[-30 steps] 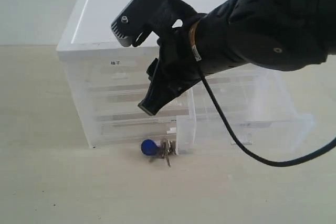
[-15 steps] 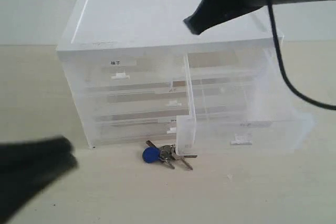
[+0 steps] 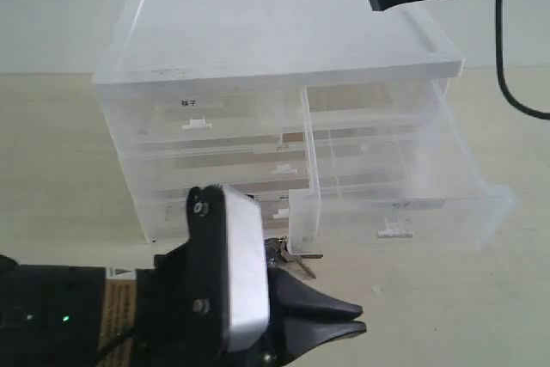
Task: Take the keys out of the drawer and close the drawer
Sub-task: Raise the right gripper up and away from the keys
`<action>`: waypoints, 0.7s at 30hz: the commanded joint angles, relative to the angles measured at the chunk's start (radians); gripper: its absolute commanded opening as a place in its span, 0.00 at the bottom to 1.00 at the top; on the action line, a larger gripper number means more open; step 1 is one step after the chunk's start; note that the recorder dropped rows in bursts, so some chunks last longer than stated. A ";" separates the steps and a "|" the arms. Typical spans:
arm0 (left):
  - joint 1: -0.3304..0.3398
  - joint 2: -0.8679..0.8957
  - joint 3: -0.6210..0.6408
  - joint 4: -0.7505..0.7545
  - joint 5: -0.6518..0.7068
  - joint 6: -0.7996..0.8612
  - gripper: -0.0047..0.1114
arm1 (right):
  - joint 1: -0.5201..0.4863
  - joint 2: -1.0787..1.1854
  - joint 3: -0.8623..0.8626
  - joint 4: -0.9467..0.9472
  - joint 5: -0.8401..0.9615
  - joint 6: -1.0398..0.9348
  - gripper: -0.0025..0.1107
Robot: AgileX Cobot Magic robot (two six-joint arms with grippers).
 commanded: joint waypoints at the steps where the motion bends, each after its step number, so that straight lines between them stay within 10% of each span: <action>1: -0.004 0.062 -0.067 -0.161 -0.015 0.093 0.08 | -0.006 0.051 -0.003 -0.002 -0.052 -0.003 0.02; 8: -0.002 0.070 -0.133 -0.567 0.105 0.408 0.08 | -0.006 0.099 -0.003 -0.004 -0.055 -0.014 0.02; 21: 0.011 0.079 -0.195 -0.638 0.037 0.409 0.08 | -0.004 0.100 -0.003 0.016 -0.065 -0.012 0.02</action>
